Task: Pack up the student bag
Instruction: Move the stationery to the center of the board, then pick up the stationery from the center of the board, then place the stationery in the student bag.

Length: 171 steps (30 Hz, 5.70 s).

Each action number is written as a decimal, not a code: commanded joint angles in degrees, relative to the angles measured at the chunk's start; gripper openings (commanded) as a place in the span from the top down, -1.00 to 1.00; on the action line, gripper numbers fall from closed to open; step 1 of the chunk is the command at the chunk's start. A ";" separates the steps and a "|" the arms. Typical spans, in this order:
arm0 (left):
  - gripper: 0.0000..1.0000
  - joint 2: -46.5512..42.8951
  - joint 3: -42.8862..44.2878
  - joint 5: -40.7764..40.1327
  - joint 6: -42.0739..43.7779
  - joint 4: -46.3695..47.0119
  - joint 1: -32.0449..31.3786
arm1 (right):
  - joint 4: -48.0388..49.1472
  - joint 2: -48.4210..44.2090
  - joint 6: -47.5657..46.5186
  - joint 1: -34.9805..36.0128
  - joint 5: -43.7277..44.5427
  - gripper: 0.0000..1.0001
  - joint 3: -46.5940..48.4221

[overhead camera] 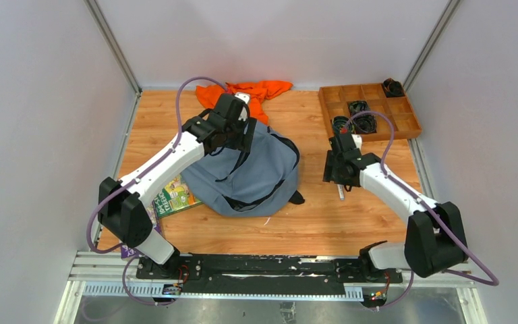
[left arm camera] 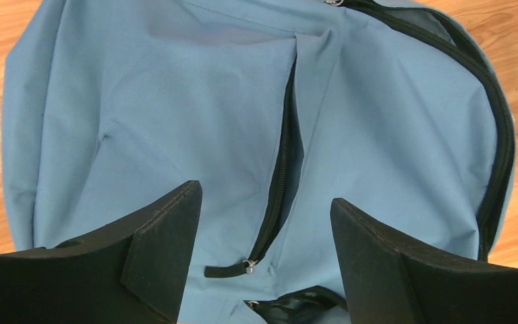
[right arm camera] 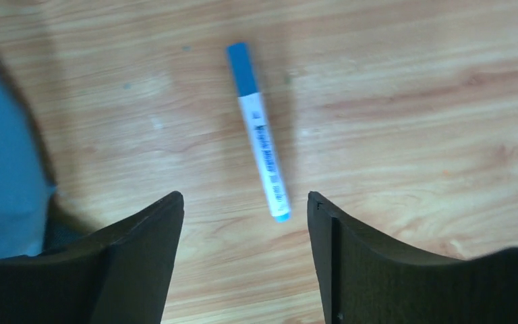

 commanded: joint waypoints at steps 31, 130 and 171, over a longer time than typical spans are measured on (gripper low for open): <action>-0.57 0.29 -2.38 1.87 1.27 1.16 3.14 | 1.59 16.25 -4.10 -12.24 -14.01 1.00 -0.28; 0.83 -2.32 -6.45 3.97 -3.23 3.31 4.27 | 20.41 42.90 24.50 14.33 -42.12 -0.09 45.77; 0.10 -17.38 -23.03 12.88 -5.41 -2.82 6.98 | 5.64 44.95 4.87 20.27 -30.71 0.99 53.71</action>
